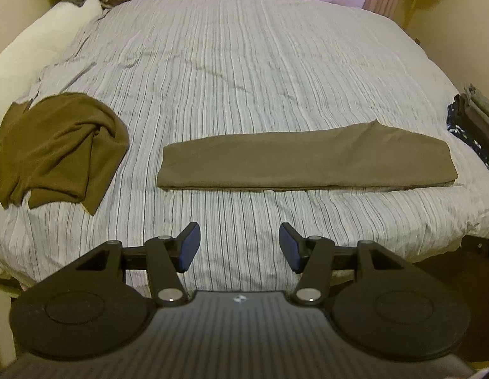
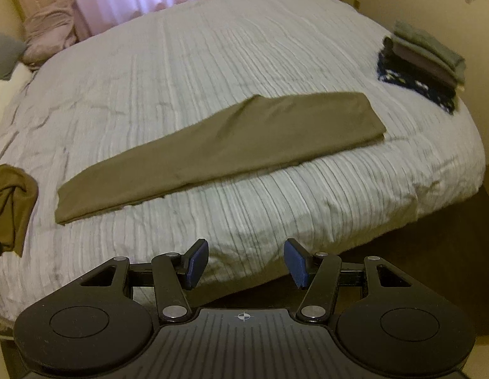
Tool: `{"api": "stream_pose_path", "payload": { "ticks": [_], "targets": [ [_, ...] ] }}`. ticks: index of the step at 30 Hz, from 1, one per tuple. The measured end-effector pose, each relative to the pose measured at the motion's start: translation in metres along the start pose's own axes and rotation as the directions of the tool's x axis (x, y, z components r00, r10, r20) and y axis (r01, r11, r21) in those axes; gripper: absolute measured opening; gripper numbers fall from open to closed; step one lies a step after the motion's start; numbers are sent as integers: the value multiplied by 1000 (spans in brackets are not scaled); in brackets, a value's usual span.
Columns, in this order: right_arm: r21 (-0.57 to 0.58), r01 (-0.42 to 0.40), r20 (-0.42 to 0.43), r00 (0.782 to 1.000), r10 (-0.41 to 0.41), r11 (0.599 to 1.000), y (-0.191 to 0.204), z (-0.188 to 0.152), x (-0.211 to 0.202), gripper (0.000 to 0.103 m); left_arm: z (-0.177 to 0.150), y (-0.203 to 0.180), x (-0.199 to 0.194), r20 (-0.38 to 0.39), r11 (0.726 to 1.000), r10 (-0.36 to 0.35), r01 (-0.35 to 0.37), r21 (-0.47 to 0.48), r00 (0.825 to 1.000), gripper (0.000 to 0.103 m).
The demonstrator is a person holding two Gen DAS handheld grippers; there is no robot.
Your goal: Fold clothes
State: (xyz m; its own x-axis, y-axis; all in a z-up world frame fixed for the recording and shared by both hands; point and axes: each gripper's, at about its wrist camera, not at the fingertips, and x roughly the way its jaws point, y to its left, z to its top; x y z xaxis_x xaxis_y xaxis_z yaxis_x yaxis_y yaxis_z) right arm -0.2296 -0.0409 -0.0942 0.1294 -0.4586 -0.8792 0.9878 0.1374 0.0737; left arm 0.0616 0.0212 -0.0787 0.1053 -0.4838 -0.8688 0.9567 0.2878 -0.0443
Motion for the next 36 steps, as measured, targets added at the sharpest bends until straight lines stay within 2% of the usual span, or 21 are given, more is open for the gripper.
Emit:
{"api": "stream_pose_path", "payload": {
  "ticks": [8,14,26,36],
  "targets": [
    [-65,-34,24,999,36,997,8,12,-1,57,-5,0,3,-14,999,27,-27,-40,1000,51],
    [-89,-54,26,998,57,995,-8,26,3,57,0,-15,4,-13,996,50,-51,-69,999,52],
    [-133,-89,21,995,93,987,-64,64,9,57,13,-88,8,-14,992,73,-74,-103,997,52],
    [-189,-130,-3,991,132,973,-112,92,18,57,6,-146,8,-24,978,110,-112,-176,994,52]
  ]
}}
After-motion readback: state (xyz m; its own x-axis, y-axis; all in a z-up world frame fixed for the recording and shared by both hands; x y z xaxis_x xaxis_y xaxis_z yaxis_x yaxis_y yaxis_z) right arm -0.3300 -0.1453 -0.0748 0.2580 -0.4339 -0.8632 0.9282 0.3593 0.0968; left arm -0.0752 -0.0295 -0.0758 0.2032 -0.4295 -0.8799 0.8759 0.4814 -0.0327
